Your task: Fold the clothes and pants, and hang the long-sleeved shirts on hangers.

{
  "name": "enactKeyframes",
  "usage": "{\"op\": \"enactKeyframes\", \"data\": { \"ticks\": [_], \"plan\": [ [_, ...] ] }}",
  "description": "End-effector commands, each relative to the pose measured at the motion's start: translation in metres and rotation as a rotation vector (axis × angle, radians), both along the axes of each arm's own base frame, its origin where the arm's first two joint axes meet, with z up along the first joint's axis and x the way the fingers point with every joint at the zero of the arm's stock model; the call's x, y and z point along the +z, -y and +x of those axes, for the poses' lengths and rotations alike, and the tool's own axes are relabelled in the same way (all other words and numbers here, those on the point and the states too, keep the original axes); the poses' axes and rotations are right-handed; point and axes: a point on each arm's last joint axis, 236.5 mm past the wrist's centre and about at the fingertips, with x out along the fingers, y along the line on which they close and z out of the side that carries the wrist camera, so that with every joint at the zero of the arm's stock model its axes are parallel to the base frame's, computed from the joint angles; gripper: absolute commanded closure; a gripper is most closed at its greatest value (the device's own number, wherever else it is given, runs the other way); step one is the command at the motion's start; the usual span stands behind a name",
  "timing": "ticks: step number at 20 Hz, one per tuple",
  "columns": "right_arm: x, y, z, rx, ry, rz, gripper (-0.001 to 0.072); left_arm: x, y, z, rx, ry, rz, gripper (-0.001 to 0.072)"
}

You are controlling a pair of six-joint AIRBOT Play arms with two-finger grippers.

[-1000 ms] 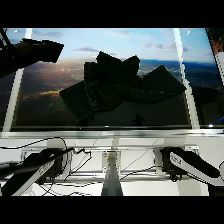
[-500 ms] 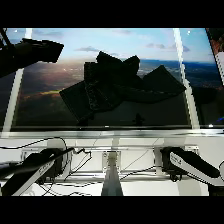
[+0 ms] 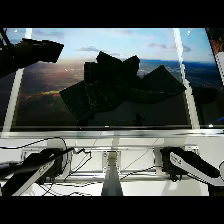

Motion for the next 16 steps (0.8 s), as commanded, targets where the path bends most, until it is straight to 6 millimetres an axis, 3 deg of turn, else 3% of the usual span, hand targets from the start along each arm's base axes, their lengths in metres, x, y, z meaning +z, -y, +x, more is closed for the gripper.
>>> {"op": "enactKeyframes", "data": {
  "ticks": [1, 3, 5, 7, 8, 11, 14, 16],
  "plan": [
    [0.001, 0.000, -0.001, 0.000, 0.002, 0.000, 0.0676, 0.000, -0.001, 0.000, 0.001, 0.001, 0.001, 0.0009],
    [0.015, 0.001, 0.002, -0.004, 0.062, 0.009, 0.0676, 0.000, -0.001, 0.000, 0.001, 0.001, 0.001, 0.0009],
    [0.022, -0.009, 0.004, 0.029, 0.085, 0.124, 0.0675, 0.000, -0.001, 0.000, 0.001, 0.001, 0.001, 0.0009],
    [0.002, -0.027, 0.008, 0.092, 0.004, 0.198, 0.0674, 0.000, -0.001, 0.000, 0.001, 0.001, 0.001, 0.0009],
    [-0.026, -0.039, 0.011, 0.134, -0.098, 0.218, 0.0674, 0.000, 0.000, 0.000, 0.001, 0.001, 0.001, 0.0009],
    [-0.147, -0.080, 0.002, 0.276, -0.554, 0.247, 0.0675, -0.001, -0.002, 0.001, 0.004, 0.001, 0.008, 0.0009],
    [-0.253, -0.137, -0.027, 0.434, -0.923, 0.196, 0.0674, -0.015, -0.026, 0.005, 0.047, 0.006, 0.164, 0.0010],
    [-0.318, -0.192, -0.061, 0.589, -1.121, 0.090, 0.0673, -0.017, -0.040, 0.007, 0.079, 0.007, 0.206, 0.0015]
  ]
}}
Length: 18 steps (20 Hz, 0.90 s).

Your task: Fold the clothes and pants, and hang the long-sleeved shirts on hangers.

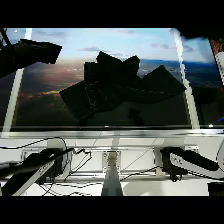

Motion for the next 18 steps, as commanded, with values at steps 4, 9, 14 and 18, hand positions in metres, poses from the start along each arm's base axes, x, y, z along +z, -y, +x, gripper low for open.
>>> {"op": "enactKeyframes", "data": {
  "ticks": [4, 9, 14, 18],
  "plan": [
    [-0.186, -0.159, -0.089, 0.688, -0.147, -0.300, 0.0433, 0.015, -0.066, 0.004, 0.169, 0.063, 0.083, 0.0021],
    [-0.257, -0.260, -0.086, 1.013, 0.282, -0.564, 0.0240, 0.034, -0.138, -0.007, 0.406, 0.081, -0.011, 0.0021],
    [-0.314, -0.269, -0.102, 1.172, 0.266, -0.646, 0.0235, 0.033, -0.144, -0.006, 0.429, 0.073, -0.030, 0.0021],
    [-0.320, -0.267, -0.103, 1.173, 0.246, -0.646, 0.0235, 0.033, -0.144, -0.006, 0.429, 0.072, -0.030, 0.0021]
  ]
}}
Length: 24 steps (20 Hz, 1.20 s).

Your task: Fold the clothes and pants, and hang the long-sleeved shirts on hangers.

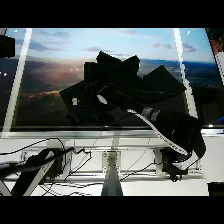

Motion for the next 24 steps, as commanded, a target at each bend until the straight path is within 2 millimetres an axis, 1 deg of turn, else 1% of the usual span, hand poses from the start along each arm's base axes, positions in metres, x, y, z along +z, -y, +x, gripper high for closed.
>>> {"op": "enactKeyframes", "data": {
  "ticks": [1, 4, 5, 6, 7, 8, 9, 10, 11, 12, 13, 14, 15, 16, 17, 18, 19, 20, 21, 22, 23, 24],
  "plan": [
    [-0.016, -0.002, -0.002, 0.036, 0.007, -0.025, 0.0235, 0.000, -0.002, 0.000, 0.009, 0.000, -0.006, 0.0021],
    [-0.033, 0.002, -0.005, 0.037, -0.016, -0.056, 0.0235, 0.000, -0.002, 0.000, 0.009, 0.000, -0.006, 0.0021],
    [-0.035, 0.003, -0.003, 0.041, -0.007, -0.063, 0.0238, 0.000, -0.002, 0.000, 0.009, 0.000, -0.006, 0.0021],
    [-0.035, 0.005, 0.002, 0.051, 0.018, -0.075, 0.0300, -0.001, -0.003, 0.000, 0.009, -0.002, -0.006, 0.0021],
    [-0.034, 0.009, 0.010, 0.066, 0.055, -0.100, 0.0413, -0.001, -0.003, 0.000, 0.009, -0.003, -0.007, 0.0021],
    [-0.030, 0.012, 0.016, 0.076, 0.084, -0.116, 0.0543, -0.001, -0.003, 0.000, 0.009, -0.003, -0.007, 0.0021],
    [-0.027, 0.012, 0.021, 0.070, 0.093, -0.114, 0.0652, -0.001, -0.003, 0.000, 0.009, -0.003, -0.007, 0.0021],
    [-0.022, 0.011, 0.025, 0.059, 0.098, -0.108, 0.0676, -0.001, -0.003, 0.000, 0.009, -0.003, -0.007, 0.0021],
    [-0.017, 0.011, 0.028, 0.055, 0.099, -0.111, 0.0676, -0.001, -0.003, 0.000, 0.009, -0.003, -0.006, 0.0021],
    [-0.009, 0.013, 0.032, 0.047, 0.098, -0.117, 0.0676, -0.001, -0.003, 0.000, 0.010, -0.004, -0.005, 0.0021],
    [0.004, 0.018, 0.041, 0.014, 0.107, -0.120, 0.0677, -0.002, -0.003, 0.001, 0.010, -0.006, -0.004, 0.0022],
    [0.021, 0.023, 0.054, -0.075, 0.117, -0.098, 0.0677, -0.005, -0.006, 0.001, 0.015, -0.015, 0.011, 0.0081],
    [0.043, 0.032, 0.073, -0.205, 0.135, -0.066, 0.0677, -0.010, -0.008, 0.001, 0.018, -0.033, 0.025, 0.0280],
    [0.073, 0.048, 0.097, -0.353, 0.172, -0.026, 0.0677, -0.016, -0.009, 0.001, 0.016, -0.057, 0.031, 0.0525],
    [0.103, 0.068, 0.118, -0.482, 0.205, 0.010, 0.0678, -0.023, -0.009, 0.000, 0.010, -0.084, 0.030, 0.0656],
    [0.136, 0.095, 0.138, -0.608, 0.232, 0.054, 0.0677, -0.033, -0.007, 0.000, 0.001, -0.117, 0.023, 0.0678],
    [0.167, 0.125, 0.154, -0.715, 0.250, 0.098, 0.0678, -0.044, -0.005, -0.002, -0.013, -0.162, 0.014, 0.0678],
    [0.194, 0.159, 0.167, -0.811, 0.266, 0.137, 0.0678, -0.061, -0.001, -0.006, -0.032, -0.228, 0.002, 0.0678],
    [0.217, 0.196, 0.176, -0.915, 0.278, 0.175, 0.0678, -0.081, 0.004, -0.012, -0.054, -0.304, -0.013, 0.0678],
    [0.234, 0.241, 0.180, -1.043, 0.271, 0.202, 0.0678, -0.107, 0.010, -0.022, -0.079, -0.399, -0.035, 0.0678],
    [0.241, 0.284, 0.179, -1.159, 0.241, 0.204, 0.0679, -0.134, 0.015, -0.034, -0.101, -0.493, -0.059, 0.0679],
    [0.238, 0.327, 0.173, -1.268, 0.180, 0.188, 0.0679, -0.164, 0.024, -0.049, -0.128, -0.596, -0.099, 0.0679]
  ]
}}
